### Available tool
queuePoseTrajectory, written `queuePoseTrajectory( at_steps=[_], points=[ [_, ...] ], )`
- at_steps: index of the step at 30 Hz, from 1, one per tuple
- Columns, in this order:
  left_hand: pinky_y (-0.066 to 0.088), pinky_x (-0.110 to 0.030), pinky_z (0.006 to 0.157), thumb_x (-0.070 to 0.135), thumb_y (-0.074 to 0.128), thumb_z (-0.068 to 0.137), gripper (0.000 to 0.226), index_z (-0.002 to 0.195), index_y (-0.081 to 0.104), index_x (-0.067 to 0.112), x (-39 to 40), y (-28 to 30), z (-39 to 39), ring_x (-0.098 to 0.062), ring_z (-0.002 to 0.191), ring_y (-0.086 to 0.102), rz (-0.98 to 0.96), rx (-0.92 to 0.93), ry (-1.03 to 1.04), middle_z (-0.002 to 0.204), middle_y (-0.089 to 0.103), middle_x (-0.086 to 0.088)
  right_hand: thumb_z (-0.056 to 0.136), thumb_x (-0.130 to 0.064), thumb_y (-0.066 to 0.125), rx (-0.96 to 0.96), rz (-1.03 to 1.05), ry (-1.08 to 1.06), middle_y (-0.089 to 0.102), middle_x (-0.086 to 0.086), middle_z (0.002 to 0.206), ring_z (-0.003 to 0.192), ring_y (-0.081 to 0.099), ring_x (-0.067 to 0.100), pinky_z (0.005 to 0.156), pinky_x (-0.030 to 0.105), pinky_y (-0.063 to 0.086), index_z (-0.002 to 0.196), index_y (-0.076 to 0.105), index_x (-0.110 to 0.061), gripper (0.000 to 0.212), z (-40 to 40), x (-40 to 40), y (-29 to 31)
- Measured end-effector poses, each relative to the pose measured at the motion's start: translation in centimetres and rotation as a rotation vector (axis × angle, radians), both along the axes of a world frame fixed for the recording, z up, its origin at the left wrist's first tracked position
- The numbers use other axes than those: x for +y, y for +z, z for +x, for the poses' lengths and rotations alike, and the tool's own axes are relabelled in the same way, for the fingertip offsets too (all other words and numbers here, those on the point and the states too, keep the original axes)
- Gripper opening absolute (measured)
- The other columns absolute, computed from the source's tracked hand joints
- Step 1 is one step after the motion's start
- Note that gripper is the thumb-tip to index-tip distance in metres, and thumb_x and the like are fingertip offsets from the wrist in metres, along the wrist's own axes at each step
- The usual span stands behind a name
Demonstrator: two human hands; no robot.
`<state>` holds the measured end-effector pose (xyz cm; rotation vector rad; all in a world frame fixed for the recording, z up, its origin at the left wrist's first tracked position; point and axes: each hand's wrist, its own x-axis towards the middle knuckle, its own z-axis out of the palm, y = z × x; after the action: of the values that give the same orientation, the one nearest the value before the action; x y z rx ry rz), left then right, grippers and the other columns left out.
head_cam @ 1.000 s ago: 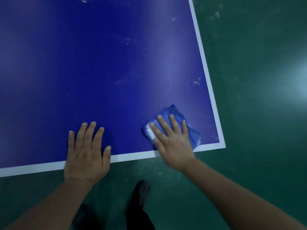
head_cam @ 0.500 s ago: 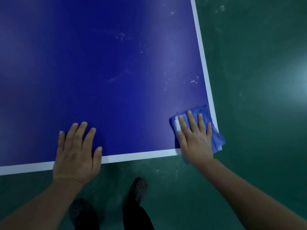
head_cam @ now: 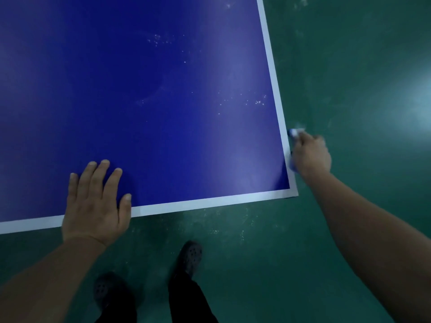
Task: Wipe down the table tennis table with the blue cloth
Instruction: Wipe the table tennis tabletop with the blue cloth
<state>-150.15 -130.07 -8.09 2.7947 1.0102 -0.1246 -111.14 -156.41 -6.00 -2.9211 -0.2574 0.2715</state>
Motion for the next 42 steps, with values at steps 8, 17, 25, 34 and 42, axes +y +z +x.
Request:
queuePoseTrajectory(
  at_steps=[8, 17, 25, 34, 42],
  points=[
    [-0.007, -0.041, 0.122, 0.043, 0.031, 0.092, 0.066, 0.139, 0.046, -0.002, 0.0, 0.0, 0.0, -0.04, 0.144, 0.024, -0.004, -0.021, -0.001, 0.151, 0.034, -0.022, 0.092, -0.068, 0.049, -0.246, 0.016, 0.602, 0.059, -0.025, 0.108, 0.088, 0.06, -0.001, 0.07, 0.027, 0.045, 0.123, 0.05, -0.055, 0.034, -10.3, 3.5, -1.4],
    [-0.004, -0.045, 0.122, 0.042, 0.031, 0.092, 0.067, 0.14, 0.044, -0.001, 0.0, -0.2, -0.1, -0.04, 0.144, 0.023, 0.022, -0.015, -0.013, 0.151, 0.033, -0.022, 0.096, -0.049, 0.048, -0.42, 0.051, 0.184, 0.058, -0.004, 0.118, 0.108, 0.053, 0.018, 0.081, 0.026, 0.037, 0.119, 0.065, -0.028, 0.035, -1.0, 1.2, 1.0],
    [-0.008, -0.041, 0.123, 0.043, 0.03, 0.092, 0.066, 0.14, 0.045, -0.001, 0.0, -0.2, -0.1, -0.04, 0.145, 0.023, 0.017, -0.027, -0.006, 0.152, 0.033, -0.02, 0.086, -0.015, 0.056, -0.182, 0.271, 1.018, 0.061, 0.005, 0.135, 0.098, 0.058, 0.036, 0.078, 0.041, 0.05, 0.124, 0.068, -0.02, 0.04, -18.5, 6.9, -1.3],
    [-0.006, -0.043, 0.123, 0.043, 0.03, 0.093, 0.066, 0.141, 0.044, 0.0, 0.0, -0.4, -0.1, -0.038, 0.146, 0.021, 0.038, -0.007, -0.003, 0.153, 0.032, -0.02, 0.09, -0.018, 0.05, -0.308, 0.094, 0.217, 0.054, 0.006, 0.142, 0.108, 0.051, 0.036, 0.084, 0.039, 0.037, 0.13, 0.064, -0.021, 0.042, -11.4, 9.0, -1.0],
    [-0.003, -0.046, 0.122, 0.045, 0.029, 0.092, 0.068, 0.141, 0.044, 0.0, 0.0, -0.4, -0.1, -0.037, 0.146, 0.02, 0.029, -0.014, 0.003, 0.153, 0.031, -0.019, 0.085, -0.016, 0.058, -0.275, 0.2, 0.769, 0.065, 0.007, 0.13, 0.097, 0.059, 0.041, 0.079, 0.043, 0.052, 0.117, 0.073, -0.017, 0.035, -16.1, 6.5, -1.5]
  ],
)
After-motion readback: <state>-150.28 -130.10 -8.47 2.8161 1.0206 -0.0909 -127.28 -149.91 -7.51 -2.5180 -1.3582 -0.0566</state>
